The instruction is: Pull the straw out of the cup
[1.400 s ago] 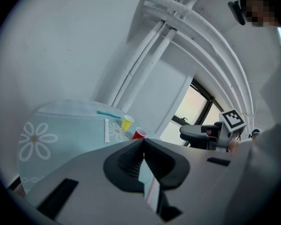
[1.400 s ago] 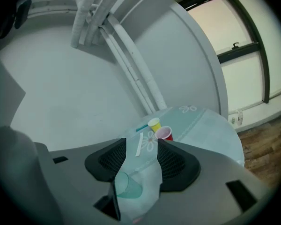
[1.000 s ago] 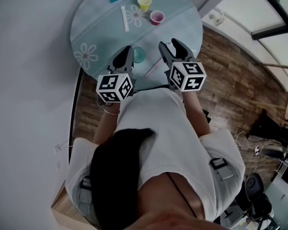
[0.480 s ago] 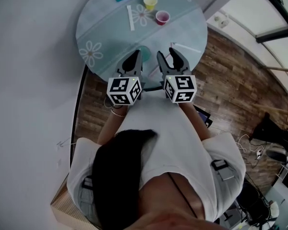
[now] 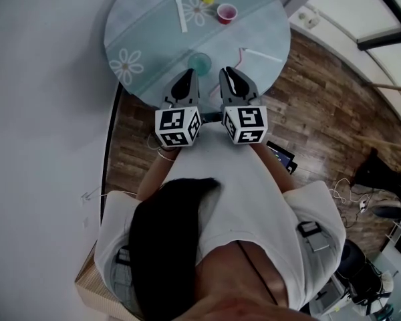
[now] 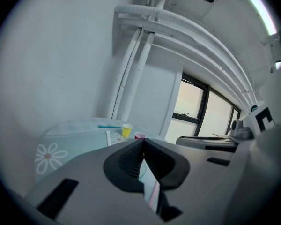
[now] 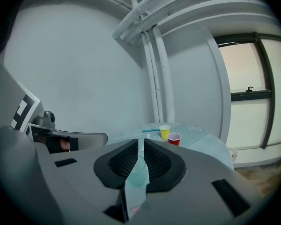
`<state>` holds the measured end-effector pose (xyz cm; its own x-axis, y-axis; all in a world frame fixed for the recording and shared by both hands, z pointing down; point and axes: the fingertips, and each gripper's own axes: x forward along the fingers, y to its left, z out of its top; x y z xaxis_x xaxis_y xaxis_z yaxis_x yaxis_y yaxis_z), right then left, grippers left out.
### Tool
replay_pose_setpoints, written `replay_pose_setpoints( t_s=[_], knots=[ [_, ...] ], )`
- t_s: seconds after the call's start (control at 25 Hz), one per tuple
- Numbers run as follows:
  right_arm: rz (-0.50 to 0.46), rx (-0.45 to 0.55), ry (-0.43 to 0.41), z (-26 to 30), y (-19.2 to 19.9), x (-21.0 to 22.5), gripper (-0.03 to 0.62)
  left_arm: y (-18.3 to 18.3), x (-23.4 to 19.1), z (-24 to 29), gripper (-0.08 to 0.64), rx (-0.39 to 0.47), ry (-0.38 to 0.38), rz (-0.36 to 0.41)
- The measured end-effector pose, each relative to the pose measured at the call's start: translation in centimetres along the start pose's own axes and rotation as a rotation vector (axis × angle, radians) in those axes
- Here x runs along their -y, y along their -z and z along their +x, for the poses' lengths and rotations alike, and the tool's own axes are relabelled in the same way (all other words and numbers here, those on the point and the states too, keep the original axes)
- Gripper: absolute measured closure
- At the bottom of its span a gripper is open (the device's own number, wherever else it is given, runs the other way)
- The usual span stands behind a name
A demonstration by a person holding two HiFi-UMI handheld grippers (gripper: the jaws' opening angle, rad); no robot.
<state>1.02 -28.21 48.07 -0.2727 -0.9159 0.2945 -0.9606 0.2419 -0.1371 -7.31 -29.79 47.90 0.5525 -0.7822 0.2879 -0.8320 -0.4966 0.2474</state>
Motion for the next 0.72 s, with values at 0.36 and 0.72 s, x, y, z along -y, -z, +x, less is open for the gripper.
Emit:
replay_pose_setpoints(
  t_s=[0.36,0.72],
  knots=[
    [-0.111,0.013,0.037,-0.5,-0.1,-1.4,0.552,0.6,-0.1,0.0,0.552,-0.008,0.019,-0.013],
    [-0.162,0.050,0.010,0.2,-1.1,-2.3,0.558,0.0,0.7,0.9,0.552,0.001,0.061,0.050]
  ],
)
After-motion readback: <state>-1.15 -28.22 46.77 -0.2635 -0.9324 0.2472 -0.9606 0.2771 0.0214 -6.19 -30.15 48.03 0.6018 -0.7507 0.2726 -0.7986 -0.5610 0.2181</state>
